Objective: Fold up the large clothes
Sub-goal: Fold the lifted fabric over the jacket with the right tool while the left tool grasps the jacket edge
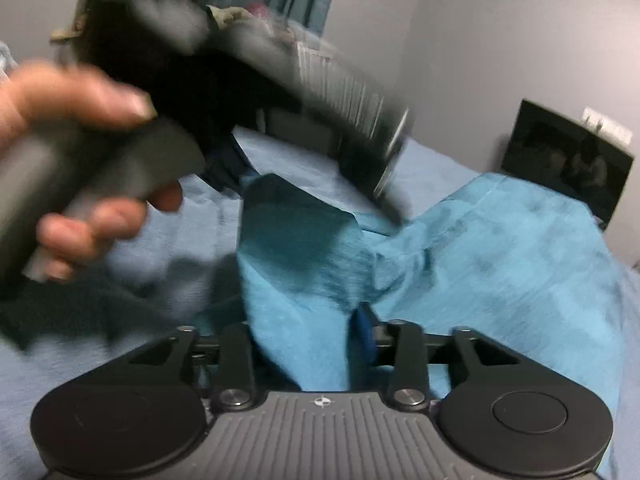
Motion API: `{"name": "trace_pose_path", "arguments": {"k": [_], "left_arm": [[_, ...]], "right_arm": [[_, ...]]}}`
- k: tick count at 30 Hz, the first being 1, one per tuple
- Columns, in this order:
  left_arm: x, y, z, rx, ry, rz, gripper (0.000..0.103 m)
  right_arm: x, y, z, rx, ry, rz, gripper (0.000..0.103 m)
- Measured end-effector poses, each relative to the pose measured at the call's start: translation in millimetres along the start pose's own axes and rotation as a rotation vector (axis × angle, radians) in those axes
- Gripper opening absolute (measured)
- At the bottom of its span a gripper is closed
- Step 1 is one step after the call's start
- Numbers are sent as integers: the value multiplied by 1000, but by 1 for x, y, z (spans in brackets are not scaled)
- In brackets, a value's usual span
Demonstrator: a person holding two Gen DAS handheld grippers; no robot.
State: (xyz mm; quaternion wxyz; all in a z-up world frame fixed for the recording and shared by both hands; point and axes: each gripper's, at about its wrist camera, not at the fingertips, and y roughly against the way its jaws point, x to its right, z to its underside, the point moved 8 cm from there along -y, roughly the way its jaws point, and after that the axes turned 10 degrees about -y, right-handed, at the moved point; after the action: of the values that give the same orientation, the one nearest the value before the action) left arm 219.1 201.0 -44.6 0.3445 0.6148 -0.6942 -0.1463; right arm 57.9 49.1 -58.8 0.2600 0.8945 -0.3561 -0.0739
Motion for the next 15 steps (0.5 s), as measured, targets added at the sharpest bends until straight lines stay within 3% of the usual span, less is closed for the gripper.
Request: {"name": "trace_pose_path", "arguments": {"k": [5, 8, 10, 12, 14, 15], "left_arm": [[-7, -7, 4, -40, -1, -48, 31], [-5, 4, -6, 31, -8, -88, 32], [-3, 22, -24, 160, 4, -67, 35], [3, 42, -36, 274, 22, -15, 44], [12, 43, -39, 297, 16, 53, 61], [18, 38, -37, 259, 1, 83, 65]], "right_arm": [[15, 74, 11, -32, -80, -126, 52], [56, 109, -5, 6, -223, -156, 56], [98, 111, -28, 44, -302, -81, 57], [136, 110, -31, 69, -352, 51, 57], [168, 106, -25, 80, -410, 183, 58], [181, 105, -20, 83, -448, 219, 59]]}}
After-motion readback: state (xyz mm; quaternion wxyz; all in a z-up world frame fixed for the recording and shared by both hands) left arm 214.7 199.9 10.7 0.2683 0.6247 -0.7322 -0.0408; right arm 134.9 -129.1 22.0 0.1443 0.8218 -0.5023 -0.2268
